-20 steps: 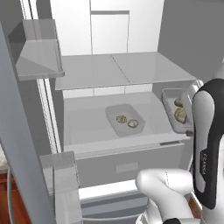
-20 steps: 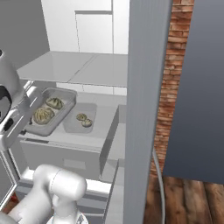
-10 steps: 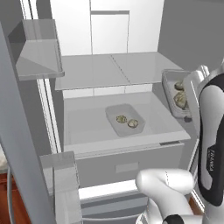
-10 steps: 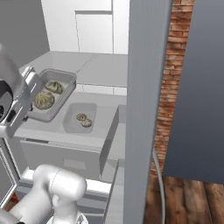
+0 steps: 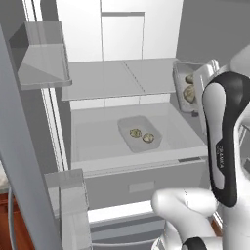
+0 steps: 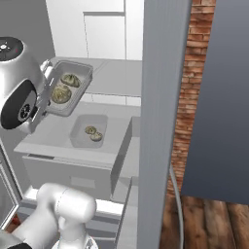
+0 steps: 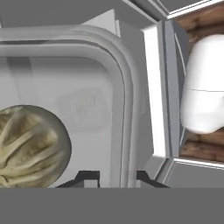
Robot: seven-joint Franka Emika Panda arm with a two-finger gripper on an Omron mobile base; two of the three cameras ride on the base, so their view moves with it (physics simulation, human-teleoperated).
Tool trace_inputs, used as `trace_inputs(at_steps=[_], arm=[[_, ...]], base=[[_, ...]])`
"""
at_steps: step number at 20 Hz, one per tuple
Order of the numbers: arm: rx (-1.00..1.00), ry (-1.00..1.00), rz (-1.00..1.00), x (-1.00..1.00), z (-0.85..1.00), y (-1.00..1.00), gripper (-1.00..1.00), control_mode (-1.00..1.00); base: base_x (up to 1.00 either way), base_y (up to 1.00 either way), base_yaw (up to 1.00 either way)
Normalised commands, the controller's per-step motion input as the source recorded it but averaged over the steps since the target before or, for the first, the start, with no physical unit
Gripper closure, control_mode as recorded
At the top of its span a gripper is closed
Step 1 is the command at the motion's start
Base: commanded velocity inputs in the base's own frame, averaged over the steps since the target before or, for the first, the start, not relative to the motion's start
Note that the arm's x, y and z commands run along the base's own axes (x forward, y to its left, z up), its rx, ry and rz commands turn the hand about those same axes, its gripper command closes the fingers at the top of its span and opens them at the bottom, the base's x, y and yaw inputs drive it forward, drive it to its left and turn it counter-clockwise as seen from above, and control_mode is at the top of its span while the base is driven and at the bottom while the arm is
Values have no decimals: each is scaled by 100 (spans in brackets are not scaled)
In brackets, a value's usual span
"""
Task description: Place two dumplings into each of the tupperware containers and then place the containers in the fridge.
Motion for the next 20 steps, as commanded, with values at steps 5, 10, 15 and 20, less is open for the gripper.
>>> trace_inputs(at_steps=[5,10,15,20], arm=[[0,1,7,82,6,0,100,-100],[0,1,10,94,0,0,100,-100],[0,7,8,97,-4,0,100,-100],[0,5,4,91,-13,0,100,-100]], base=[[0,0,0],[0,0,0],[0,0,0],[0,0,0]])
